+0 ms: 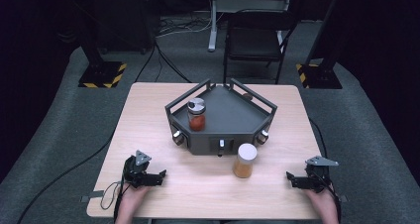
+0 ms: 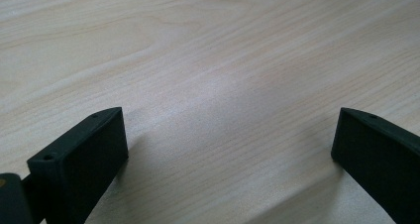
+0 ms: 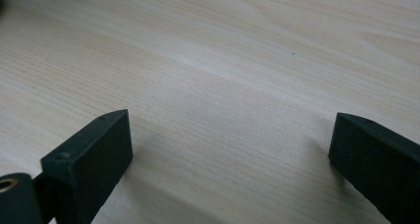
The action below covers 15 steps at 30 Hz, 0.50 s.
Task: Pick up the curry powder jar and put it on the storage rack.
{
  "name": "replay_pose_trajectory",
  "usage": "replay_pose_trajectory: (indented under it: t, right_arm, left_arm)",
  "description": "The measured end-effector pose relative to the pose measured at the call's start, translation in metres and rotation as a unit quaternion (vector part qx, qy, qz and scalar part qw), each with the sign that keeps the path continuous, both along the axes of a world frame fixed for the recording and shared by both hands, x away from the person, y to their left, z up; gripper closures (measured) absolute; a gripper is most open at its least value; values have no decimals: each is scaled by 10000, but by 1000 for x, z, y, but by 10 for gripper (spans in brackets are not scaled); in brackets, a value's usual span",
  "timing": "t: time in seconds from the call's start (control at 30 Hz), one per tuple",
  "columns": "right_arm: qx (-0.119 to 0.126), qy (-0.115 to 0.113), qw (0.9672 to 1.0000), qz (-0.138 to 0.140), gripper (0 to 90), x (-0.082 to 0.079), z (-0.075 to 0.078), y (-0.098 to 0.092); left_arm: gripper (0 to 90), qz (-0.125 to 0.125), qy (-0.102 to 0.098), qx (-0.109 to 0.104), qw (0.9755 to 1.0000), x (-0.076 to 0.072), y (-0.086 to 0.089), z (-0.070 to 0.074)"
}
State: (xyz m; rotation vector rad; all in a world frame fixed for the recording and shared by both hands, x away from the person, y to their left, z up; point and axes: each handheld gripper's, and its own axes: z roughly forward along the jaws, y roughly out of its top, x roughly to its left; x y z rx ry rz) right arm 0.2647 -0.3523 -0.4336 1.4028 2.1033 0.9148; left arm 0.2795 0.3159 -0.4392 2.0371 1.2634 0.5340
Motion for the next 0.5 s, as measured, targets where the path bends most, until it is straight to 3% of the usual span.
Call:
replay_pose_trajectory:
  t: [0.27, 0.5]
  right_arm:
    - [152, 81, 9998, 44, 59, 1, 3, -5]
    - [277, -37, 9995, 160, 59, -3, 7, -4]
  left_arm:
    - [3, -10, 4, 3, 10000, 1, 0, 0]
    - [3, -8, 4, 2, 10000, 1, 0, 0]
